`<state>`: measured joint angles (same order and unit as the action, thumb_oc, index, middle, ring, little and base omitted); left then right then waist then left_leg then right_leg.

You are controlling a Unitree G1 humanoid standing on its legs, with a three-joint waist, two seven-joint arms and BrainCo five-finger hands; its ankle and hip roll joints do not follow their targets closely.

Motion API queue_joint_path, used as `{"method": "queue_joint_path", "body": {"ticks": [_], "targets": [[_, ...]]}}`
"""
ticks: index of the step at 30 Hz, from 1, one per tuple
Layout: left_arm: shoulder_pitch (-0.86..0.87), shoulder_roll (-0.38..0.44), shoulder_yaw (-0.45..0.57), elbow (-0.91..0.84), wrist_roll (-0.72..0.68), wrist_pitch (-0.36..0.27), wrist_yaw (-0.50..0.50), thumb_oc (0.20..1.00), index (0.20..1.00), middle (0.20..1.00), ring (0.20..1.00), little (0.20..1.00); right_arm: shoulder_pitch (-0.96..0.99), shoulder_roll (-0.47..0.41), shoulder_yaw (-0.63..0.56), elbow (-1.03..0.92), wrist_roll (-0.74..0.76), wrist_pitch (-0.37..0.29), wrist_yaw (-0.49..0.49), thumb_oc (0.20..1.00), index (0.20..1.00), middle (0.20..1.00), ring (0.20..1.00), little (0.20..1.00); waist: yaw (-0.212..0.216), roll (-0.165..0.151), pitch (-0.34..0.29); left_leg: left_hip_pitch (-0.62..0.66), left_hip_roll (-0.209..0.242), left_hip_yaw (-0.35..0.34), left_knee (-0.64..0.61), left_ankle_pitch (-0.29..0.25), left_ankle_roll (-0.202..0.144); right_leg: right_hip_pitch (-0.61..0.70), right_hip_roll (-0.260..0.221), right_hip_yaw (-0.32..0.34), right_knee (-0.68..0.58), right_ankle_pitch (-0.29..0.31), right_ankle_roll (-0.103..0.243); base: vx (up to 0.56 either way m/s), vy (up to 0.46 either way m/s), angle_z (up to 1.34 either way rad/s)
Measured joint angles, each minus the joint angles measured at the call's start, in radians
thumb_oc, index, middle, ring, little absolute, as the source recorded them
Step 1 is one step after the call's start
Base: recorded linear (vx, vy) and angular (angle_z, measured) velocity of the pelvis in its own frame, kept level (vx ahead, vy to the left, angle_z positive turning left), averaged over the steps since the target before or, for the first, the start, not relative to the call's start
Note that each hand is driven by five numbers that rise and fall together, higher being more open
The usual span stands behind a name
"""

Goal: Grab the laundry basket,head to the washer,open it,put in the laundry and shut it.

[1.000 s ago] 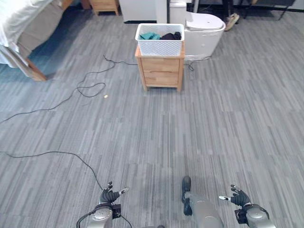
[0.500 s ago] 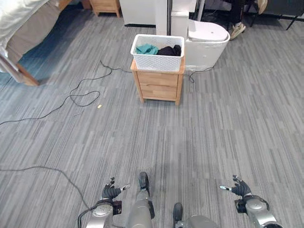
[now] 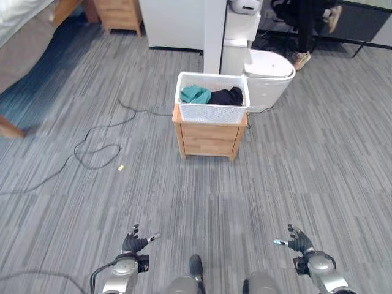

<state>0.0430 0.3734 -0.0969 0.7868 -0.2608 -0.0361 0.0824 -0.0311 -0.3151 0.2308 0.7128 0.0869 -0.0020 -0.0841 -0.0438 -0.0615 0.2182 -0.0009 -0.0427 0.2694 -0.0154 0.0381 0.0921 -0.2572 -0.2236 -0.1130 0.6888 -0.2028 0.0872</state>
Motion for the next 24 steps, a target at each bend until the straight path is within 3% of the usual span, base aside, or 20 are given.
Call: {"method": "queue_joint_path", "body": {"ticks": [2,3,5,6,7,8,9,10,11,12,14,15,16,17,18,19,20,22,23,24], "targets": [[-0.006,-0.007,0.004,-0.002,0.000,-0.005,0.001,1.000,1.000,1.000,1.000,1.000,-0.006,-0.002,0.022,0.003,0.000,0.006,0.002,1.000,1.000,1.000,1.000,1.000,-0.008,0.006,0.009,0.030,-0.006,0.013,-0.024,-0.029,-0.011,-0.053,0.002,-0.056,-0.121,0.004,0.004,0.31,-0.031,-0.04],[-0.004,-0.012,0.004,0.009,0.000,-0.001,0.000,1.000,1.000,1.000,1.000,1.000,-0.004,0.003,0.019,0.003,0.000,0.008,0.003,1.000,1.000,1.000,1.000,1.000,-0.016,0.007,0.014,0.044,-0.014,0.028,-0.021,-0.034,-0.005,-0.085,0.021,-0.090,-0.321,0.033,0.019,0.39,-0.069,0.00],[-0.010,-0.043,0.033,0.083,0.000,-0.003,0.001,1.000,1.000,1.000,1.000,1.000,0.014,0.000,0.011,0.008,0.000,0.011,0.003,1.000,1.000,1.000,1.000,1.000,-0.037,0.014,0.022,0.089,-0.023,0.023,0.000,-0.131,-0.042,-0.139,0.053,-0.087,-0.536,0.144,0.046,0.70,-0.230,0.03],[-0.009,-0.062,0.037,0.101,0.000,0.000,0.002,1.000,1.000,1.000,1.000,1.000,0.023,-0.004,0.000,0.015,0.000,0.011,0.001,1.000,1.000,1.000,1.000,1.000,-0.054,0.013,0.028,0.110,-0.034,0.007,0.021,-0.179,-0.048,-0.144,0.054,-0.074,-0.679,0.155,0.057,0.71,-0.325,0.30],[-0.013,-0.085,0.030,0.101,0.002,0.000,-0.002,1.000,1.000,1.000,1.000,1.000,0.038,-0.011,-0.006,0.036,-0.006,0.012,0.002,1.000,1.000,1.000,1.000,1.000,-0.068,0.008,0.038,0.138,-0.038,-0.031,0.056,-0.235,-0.075,-0.141,0.037,-0.068,-0.718,0.156,0.060,0.67,-0.396,0.67],[-0.013,-0.096,0.021,0.099,0.003,0.000,-0.004,1.000,1.000,1.000,1.000,1.000,0.058,-0.016,-0.010,0.059,-0.009,0.029,0.003,1.000,1.000,1.000,1.000,1.000,-0.068,0.019,0.035,0.175,-0.021,-0.054,0.068,-0.270,-0.085,-0.126,0.037,-0.072,-0.684,0.169,0.041,0.50,-0.347,0.88],[-0.004,-0.110,0.015,0.098,0.003,0.000,-0.004,1.000,1.000,1.000,1.000,1.000,0.070,-0.029,-0.012,0.069,-0.010,0.034,0.003,1.000,1.000,1.000,1.000,1.000,-0.064,0.058,0.033,0.209,0.021,-0.072,0.072,-0.288,-0.115,-0.120,0.063,-0.077,-0.605,0.209,-0.010,0.47,-0.365,0.83],[0.000,-0.117,0.004,0.092,0.004,-0.002,-0.004,1.000,1.000,1.000,1.000,1.000,0.070,-0.032,-0.023,0.096,-0.010,0.036,0.002,1.000,1.000,1.000,1.000,1.000,-0.065,0.083,0.036,0.234,0.053,-0.102,0.121,-0.293,-0.135,-0.126,0.076,-0.085,-0.492,0.203,-0.035,0.27,-0.251,0.79],[-0.003,-0.114,-0.002,0.094,0.006,-0.004,-0.005,1.000,1.000,1.000,1.000,1.000,0.075,-0.032,-0.027,0.096,-0.010,0.042,0.004,1.000,1.000,1.000,1.000,1.000,-0.072,0.072,0.031,0.207,0.060,-0.116,0.231,-0.292,-0.149,-0.113,0.071,-0.092,-0.453,0.249,-0.077,0.25,-0.239,0.80],[-0.001,-0.115,-0.002,0.092,0.006,-0.005,-0.005,1.000,1.000,1.000,1.000,1.000,0.075,-0.042,-0.033,0.088,-0.009,0.040,0.004,1.000,1.000,1.000,1.000,1.000,-0.071,0.069,0.026,0.155,0.082,-0.121,0.404,-0.260,-0.190,-0.079,0.071,-0.101,-0.450,0.296,-0.113,0.23,-0.203,0.49],[0.012,-0.127,-0.005,0.086,0.006,-0.005,-0.004,1.000,1.000,1.000,1.000,1.000,0.038,-0.076,-0.054,0.067,-0.008,0.029,0.000,1.000,1.000,1.000,1.000,1.000,-0.052,0.074,0.030,0.011,0.130,-0.139,0.683,-0.138,-0.216,-0.024,0.104,-0.091,-0.494,0.310,-0.152,0.21,-0.126,-0.17],[0.014,-0.127,-0.012,0.089,0.006,-0.002,-0.005,1.000,1.000,1.000,1.000,1.000,0.009,-0.087,-0.070,0.046,-0.007,0.023,-0.004,1.000,1.000,1.000,1.000,1.000,-0.043,0.081,0.027,-0.048,0.137,-0.139,0.747,-0.158,-0.220,0.016,0.129,-0.072,-0.539,0.326,-0.170,0.17,-0.059,-0.66],[0.013,-0.127,-0.013,0.085,0.006,-0.001,-0.005,1.000,1.000,1.000,1.000,1.000,-0.007,-0.102,-0.073,0.030,-0.007,0.014,-0.007,1.000,1.000,1.000,1.000,1.000,-0.035,0.078,0.027,-0.090,0.123,-0.134,0.716,-0.183,-0.222,0.057,0.148,-0.058,-0.578,0.318,-0.181,0.45,-0.076,-0.63],[-0.013,-0.124,-0.022,0.075,0.007,-0.004,-0.006,1.000,1.000,1.000,1.000,1.000,-0.017,-0.116,-0.067,0.026,-0.006,0.009,-0.008,1.000,1.000,1.000,1.000,1.000,-0.030,0.062,0.028,-0.143,0.101,-0.137,0.632,-0.193,-0.203,0.136,0.167,-0.052,-0.652,0.315,-0.198,0.28,-0.016,-0.52],[-0.014,-0.121,-0.021,0.060,0.007,-0.007,-0.006,1.000,1.000,1.000,1.000,1.000,-0.024,-0.114,-0.065,0.031,-0.006,0.009,-0.008,1.000,1.000,1.000,1.000,1.000,-0.031,0.049,0.027,-0.167,0.084,-0.140,0.568,-0.187,-0.198,0.169,0.175,-0.051,-0.681,0.314,-0.199,0.37,-0.015,-0.32],[-0.010,-0.115,-0.022,0.044,0.007,-0.009,-0.008,1.000,1.000,1.000,1.000,1.000,-0.026,-0.111,-0.062,0.034,-0.006,0.008,-0.009,1.000,1.000,1.000,1.000,1.000,-0.036,0.041,0.028,-0.195,0.072,-0.142,0.489,-0.182,-0.190,0.213,0.191,-0.037,-0.714,0.292,-0.173,0.19,0.015,-0.28],[-0.013,-0.114,-0.022,0.043,0.007,-0.010,-0.010,1.000,1.000,1.000,1.000,1.000,-0.025,-0.109,-0.061,0.038,-0.006,0.009,-0.009,1.000,1.000,1.000,1.000,1.000,-0.034,0.041,0.027,-0.188,0.072,-0.141,0.429,-0.172,-0.180,0.228,0.195,-0.045,-0.722,0.301,-0.181,0.29,0.019,-0.34],[-0.014,-0.104,-0.021,0.044,0.007,-0.009,-0.011,1.000,1.000,1.000,1.000,1.000,-0.023,-0.105,-0.042,0.054,-0.006,0.012,-0.014,1.000,1.000,1.000,1.000,1.000,-0.034,0.034,0.027,-0.208,0.085,-0.141,0.219,-0.082,-0.185,0.300,0.229,-0.039,-0.769,0.284,-0.156,0.30,0.024,-0.57],[-0.010,-0.095,-0.020,0.054,0.007,-0.007,-0.011,1.000,1.000,1.000,1.000,1.000,-0.021,-0.102,-0.017,0.074,-0.006,0.015,-0.021,1.000,1.000,1.000,1.000,1.000,-0.031,0.033,0.028,-0.229,0.142,-0.171,0.114,0.007,-0.197,0.337,0.270,-0.039,-0.769,0.271,-0.150,0.23,0.022,-0.78],[-0.008,-0.094,-0.018,0.058,0.007,-0.005,-0.011,1.000,1.000,1.000,1.000,1.000,-0.021,-0.099,-0.013,0.080,-0.006,0.015,-0.023,1.000,1.000,1.000,1.000,1.000,-0.029,0.026,0.031,-0.240,0.163,-0.175,0.115,0.028,-0.198,0.355,0.278,-0.046,-0.769,0.269,-0.149,0.23,0.048,-0.87]]}}
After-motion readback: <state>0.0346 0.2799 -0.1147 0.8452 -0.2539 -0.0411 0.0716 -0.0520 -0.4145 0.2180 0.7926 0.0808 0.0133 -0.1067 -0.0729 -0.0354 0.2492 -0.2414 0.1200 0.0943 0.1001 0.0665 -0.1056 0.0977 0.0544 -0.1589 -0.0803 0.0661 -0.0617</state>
